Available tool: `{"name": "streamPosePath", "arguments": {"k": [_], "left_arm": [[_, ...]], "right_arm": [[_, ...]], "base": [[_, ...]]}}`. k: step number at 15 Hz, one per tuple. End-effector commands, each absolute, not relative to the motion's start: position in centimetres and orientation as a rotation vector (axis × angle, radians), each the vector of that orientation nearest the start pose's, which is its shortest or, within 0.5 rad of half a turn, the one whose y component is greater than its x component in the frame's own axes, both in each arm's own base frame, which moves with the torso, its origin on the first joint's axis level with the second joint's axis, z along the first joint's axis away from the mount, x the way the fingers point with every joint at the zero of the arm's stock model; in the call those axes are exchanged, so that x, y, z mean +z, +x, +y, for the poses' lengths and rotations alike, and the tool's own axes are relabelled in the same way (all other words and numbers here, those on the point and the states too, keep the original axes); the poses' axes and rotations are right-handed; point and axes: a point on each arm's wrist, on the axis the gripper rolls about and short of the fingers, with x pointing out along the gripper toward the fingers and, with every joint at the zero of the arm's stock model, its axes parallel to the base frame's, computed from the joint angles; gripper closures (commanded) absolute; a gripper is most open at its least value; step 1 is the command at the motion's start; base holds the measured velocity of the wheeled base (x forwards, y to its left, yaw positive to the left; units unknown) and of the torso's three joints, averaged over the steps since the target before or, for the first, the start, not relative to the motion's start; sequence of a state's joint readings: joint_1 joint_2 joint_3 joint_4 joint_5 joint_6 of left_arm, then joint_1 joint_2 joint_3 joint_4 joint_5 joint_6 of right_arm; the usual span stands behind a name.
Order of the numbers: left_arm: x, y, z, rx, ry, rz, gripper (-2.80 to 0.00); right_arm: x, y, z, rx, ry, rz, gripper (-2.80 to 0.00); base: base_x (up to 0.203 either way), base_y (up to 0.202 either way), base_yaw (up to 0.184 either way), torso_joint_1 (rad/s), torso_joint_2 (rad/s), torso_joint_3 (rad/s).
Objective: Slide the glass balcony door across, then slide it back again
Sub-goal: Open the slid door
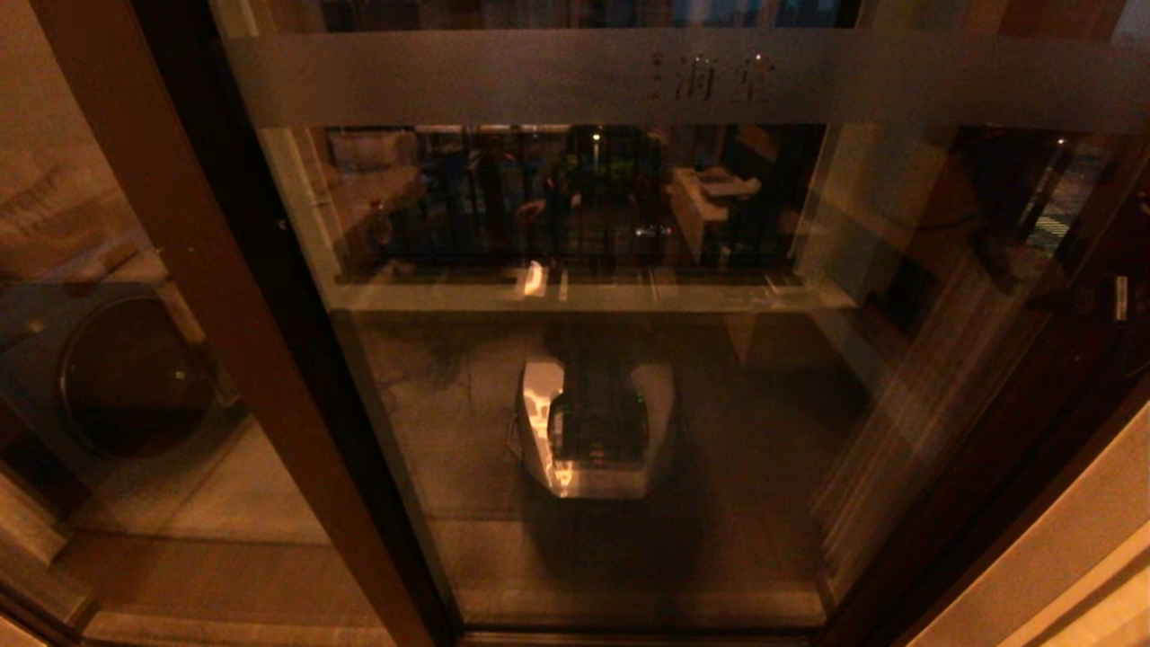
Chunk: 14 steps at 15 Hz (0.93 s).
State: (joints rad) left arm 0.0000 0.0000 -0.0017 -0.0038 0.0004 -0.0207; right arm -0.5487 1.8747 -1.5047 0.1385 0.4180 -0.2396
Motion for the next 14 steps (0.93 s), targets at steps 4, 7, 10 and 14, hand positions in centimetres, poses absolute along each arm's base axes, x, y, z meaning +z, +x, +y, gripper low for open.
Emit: {"name": "streamPosePath", "arguments": {"k": [4, 7, 10, 14], "left_arm": [[7.64, -2.29, 0.00, 0.001, -0.021, -0.006, 0.00], [7.64, -2.29, 0.00, 0.001, -0.021, -0.006, 0.00], [7.64, -2.30, 0.00, 0.000, -0.021, -0.007, 0.00], [7.64, -2.29, 0.00, 0.001, -0.021, -0.006, 0.00]], "right_arm": [[24.34, 31.92, -18.63, -0.082, -0.002, 0.462, -2.80], [24.17, 32.16, -18.77, -0.087, -0.003, 0.464, -2.80], [24.10, 32.23, -18.80, -0.082, -0.002, 0.464, -2.80], [24.13, 32.42, -18.29, -0.063, 0.011, 0.461, -2.80]], "base": [[0.000, 0.000, 0.000, 0.000, 0.00, 0.000], [0.000, 0.000, 0.000, 0.000, 0.00, 0.000], [0.000, 0.000, 0.000, 0.000, 0.00, 0.000], [0.000, 0.000, 0.000, 0.000, 0.00, 0.000]]}}
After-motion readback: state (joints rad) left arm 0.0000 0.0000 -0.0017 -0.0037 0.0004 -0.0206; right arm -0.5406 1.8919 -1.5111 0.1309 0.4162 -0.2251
